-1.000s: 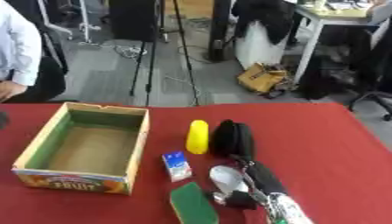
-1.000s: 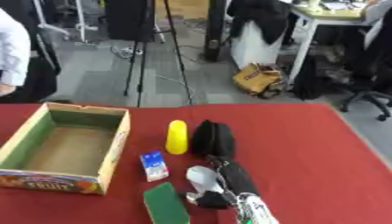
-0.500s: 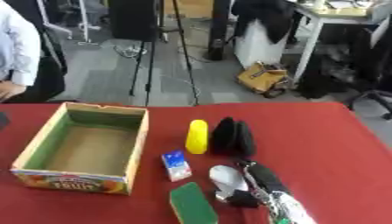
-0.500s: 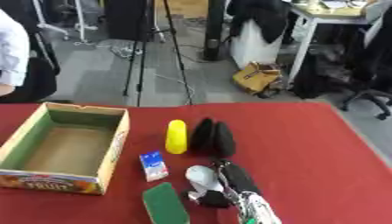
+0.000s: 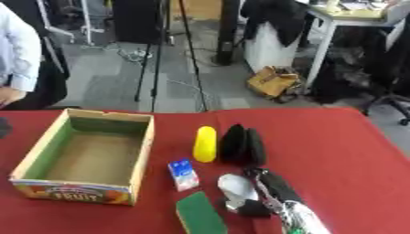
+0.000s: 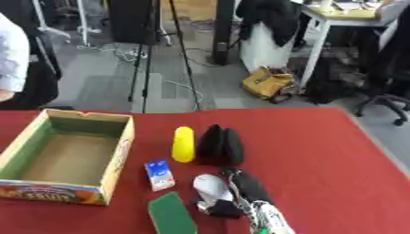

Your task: Pick up objects on the table and place them in the box.

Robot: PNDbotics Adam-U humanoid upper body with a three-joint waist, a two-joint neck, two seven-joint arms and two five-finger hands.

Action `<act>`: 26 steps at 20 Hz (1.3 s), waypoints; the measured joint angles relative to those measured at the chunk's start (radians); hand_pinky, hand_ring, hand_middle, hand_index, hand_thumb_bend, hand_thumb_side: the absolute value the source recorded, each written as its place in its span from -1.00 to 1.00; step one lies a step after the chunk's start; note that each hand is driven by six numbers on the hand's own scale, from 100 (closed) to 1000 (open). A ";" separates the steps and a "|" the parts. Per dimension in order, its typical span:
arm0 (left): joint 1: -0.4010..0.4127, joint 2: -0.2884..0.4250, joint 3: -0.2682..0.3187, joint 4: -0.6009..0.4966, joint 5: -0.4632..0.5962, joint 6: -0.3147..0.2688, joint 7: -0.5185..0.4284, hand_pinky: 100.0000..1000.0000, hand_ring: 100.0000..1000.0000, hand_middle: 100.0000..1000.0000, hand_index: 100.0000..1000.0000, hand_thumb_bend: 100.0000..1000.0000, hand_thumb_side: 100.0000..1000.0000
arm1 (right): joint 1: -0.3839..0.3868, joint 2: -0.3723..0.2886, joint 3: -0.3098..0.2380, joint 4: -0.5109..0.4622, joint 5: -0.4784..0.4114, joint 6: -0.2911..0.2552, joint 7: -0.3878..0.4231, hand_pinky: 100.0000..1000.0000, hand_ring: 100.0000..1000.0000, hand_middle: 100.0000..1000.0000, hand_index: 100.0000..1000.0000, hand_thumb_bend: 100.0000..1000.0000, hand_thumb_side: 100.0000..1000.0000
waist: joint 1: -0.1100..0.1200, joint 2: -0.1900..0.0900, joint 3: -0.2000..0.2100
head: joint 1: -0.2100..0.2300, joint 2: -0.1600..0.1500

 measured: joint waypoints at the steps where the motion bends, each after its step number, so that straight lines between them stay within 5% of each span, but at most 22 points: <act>1: 0.000 0.000 0.000 0.000 0.000 0.000 0.000 0.86 0.55 0.49 0.51 -1.00 0.35 | 0.000 -0.001 0.000 0.000 0.000 -0.001 0.000 0.77 0.87 0.52 0.72 0.30 0.43 | 0.000 0.000 -0.001 | 0.000 0.000; 26: 0.000 0.000 0.000 0.000 0.002 0.002 -0.010 0.86 0.54 0.50 0.51 -1.00 0.35 | 0.001 -0.002 0.006 -0.003 0.010 0.003 -0.007 0.75 0.83 0.28 0.52 -0.01 0.16 | 0.000 -0.003 -0.010 | 0.003 0.000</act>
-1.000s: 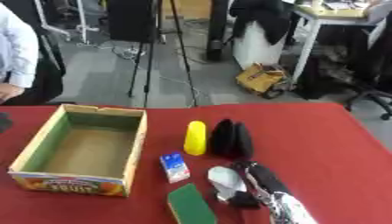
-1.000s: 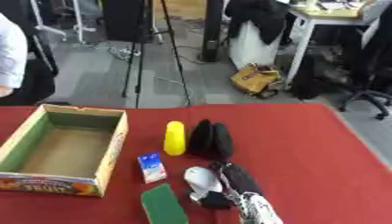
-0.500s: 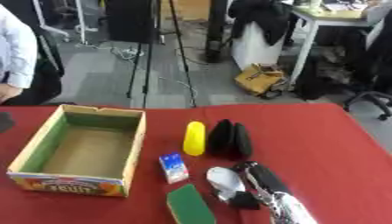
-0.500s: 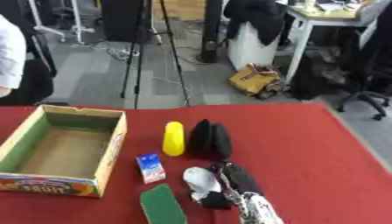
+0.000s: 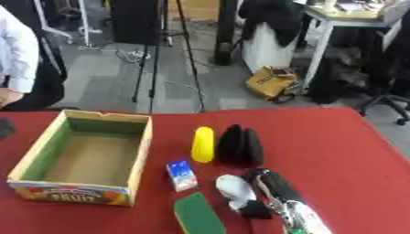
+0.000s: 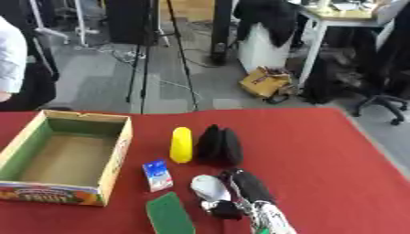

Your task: Pick up objects on the table and place them in the box.

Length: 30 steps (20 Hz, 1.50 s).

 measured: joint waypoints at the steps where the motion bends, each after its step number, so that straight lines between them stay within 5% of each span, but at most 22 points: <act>1: 0.000 0.000 0.000 0.000 0.000 0.000 -0.001 0.86 0.54 0.50 0.51 -1.00 0.35 | 0.000 0.000 0.000 0.000 0.002 0.000 0.000 0.75 0.82 0.26 0.50 -0.01 0.16 | 0.000 0.000 0.000 | 0.000 0.000; 30: 0.000 0.000 0.000 0.000 0.003 0.003 -0.008 0.87 0.54 0.51 0.51 -1.00 0.35 | -0.001 0.000 0.000 0.009 0.034 0.013 -0.066 0.72 0.72 -0.14 0.15 -0.27 0.05 | 0.000 0.000 0.003 | 0.004 0.000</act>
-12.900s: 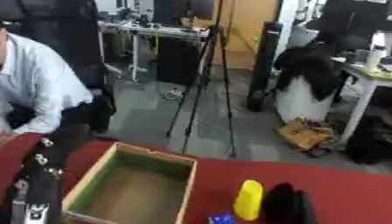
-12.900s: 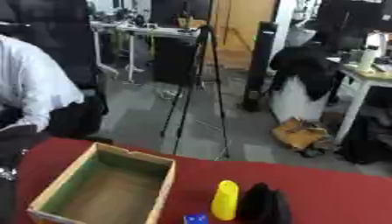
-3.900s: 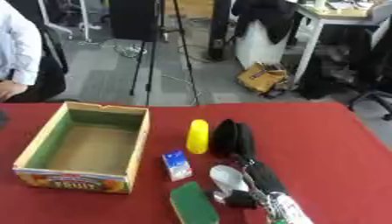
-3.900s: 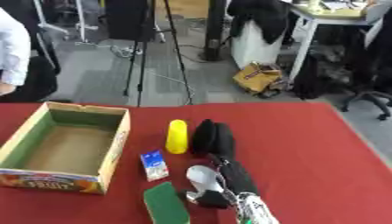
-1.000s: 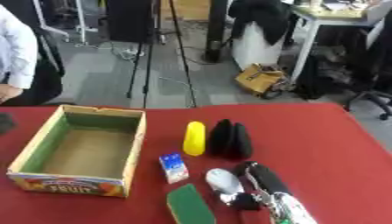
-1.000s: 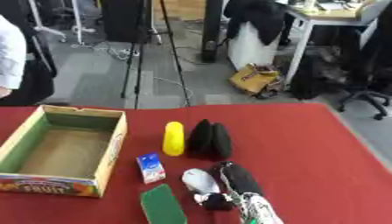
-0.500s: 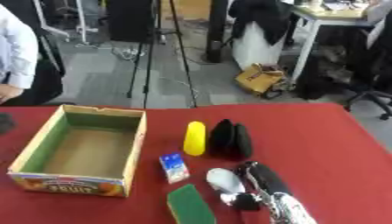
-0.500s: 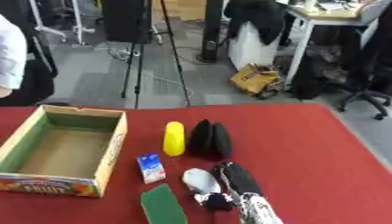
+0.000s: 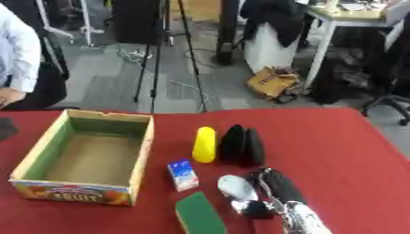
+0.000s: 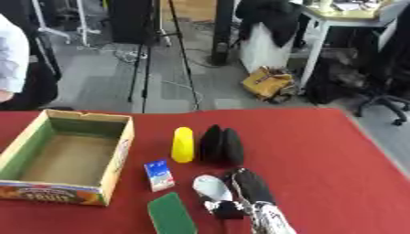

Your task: Pick up objects on the table and place them in the box.

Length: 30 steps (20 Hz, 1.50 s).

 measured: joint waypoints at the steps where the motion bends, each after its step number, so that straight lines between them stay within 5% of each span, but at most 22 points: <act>1: 0.000 0.000 0.000 0.000 0.000 0.000 0.000 0.87 0.54 0.51 0.51 -1.00 0.35 | 0.000 0.000 0.000 0.000 0.000 0.001 -0.002 0.72 0.72 -0.14 0.15 -0.27 0.05 | 0.000 0.000 0.000 | 0.000 0.000; 30: 0.002 0.000 0.000 0.000 0.003 0.002 -0.011 0.88 0.57 0.52 0.52 -1.00 0.35 | -0.018 -0.012 0.019 -0.082 -0.030 -0.003 -0.002 0.72 0.67 -0.26 0.00 -0.42 0.02 | -0.013 0.000 -0.018 | 0.012 0.000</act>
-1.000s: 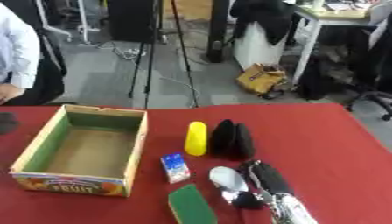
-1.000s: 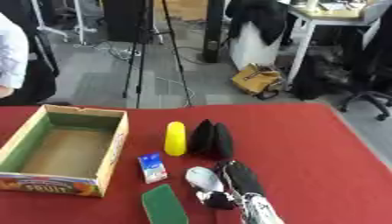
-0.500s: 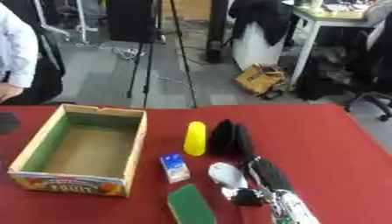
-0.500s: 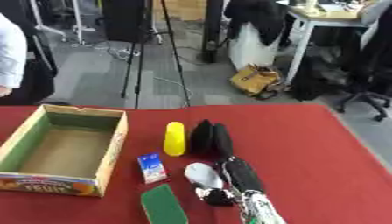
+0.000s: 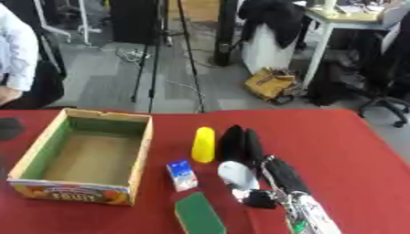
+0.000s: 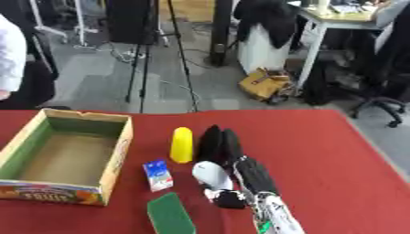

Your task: Pick up objects on the table and place them in the box.

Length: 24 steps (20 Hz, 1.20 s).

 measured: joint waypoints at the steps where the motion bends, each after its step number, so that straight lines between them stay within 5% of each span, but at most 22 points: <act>1: 0.001 0.000 0.000 0.000 0.000 0.000 0.000 0.88 0.57 0.52 0.52 -1.00 0.36 | 0.000 -0.001 0.001 -0.004 -0.002 0.000 0.002 0.72 0.67 -0.26 0.00 -0.42 0.02 | 0.000 0.000 -0.001 | 0.002 0.000; 20: 0.012 0.001 0.000 0.000 0.000 0.003 -0.003 0.87 0.57 0.52 0.52 -1.00 0.37 | -0.057 -0.028 0.037 -0.091 -0.085 -0.021 0.058 0.72 0.66 -0.29 -0.04 -0.47 0.03 | -0.031 -0.016 -0.003 | 0.025 0.000; 21: 0.013 0.001 0.000 0.000 0.000 0.003 -0.003 0.87 0.57 0.52 0.52 -1.00 0.37 | -0.064 -0.031 0.040 -0.093 -0.088 -0.022 0.059 0.71 0.66 -0.29 -0.04 -0.44 0.23 | -0.031 -0.018 0.000 | 0.025 0.000; 22: 0.013 0.001 0.000 0.000 0.000 0.003 -0.003 0.87 0.57 0.52 0.52 -1.00 0.37 | -0.071 -0.032 0.043 -0.095 -0.093 -0.024 0.060 0.71 0.66 -0.29 -0.04 -0.48 0.04 | -0.032 -0.019 0.001 | 0.026 0.000; 24: 0.013 0.001 0.000 0.000 0.000 0.003 -0.003 0.88 0.57 0.52 0.52 -1.00 0.37 | -0.089 -0.034 0.048 -0.097 -0.104 -0.026 0.062 0.71 0.66 -0.27 -0.04 -0.48 0.04 | -0.036 -0.019 0.006 | 0.029 0.000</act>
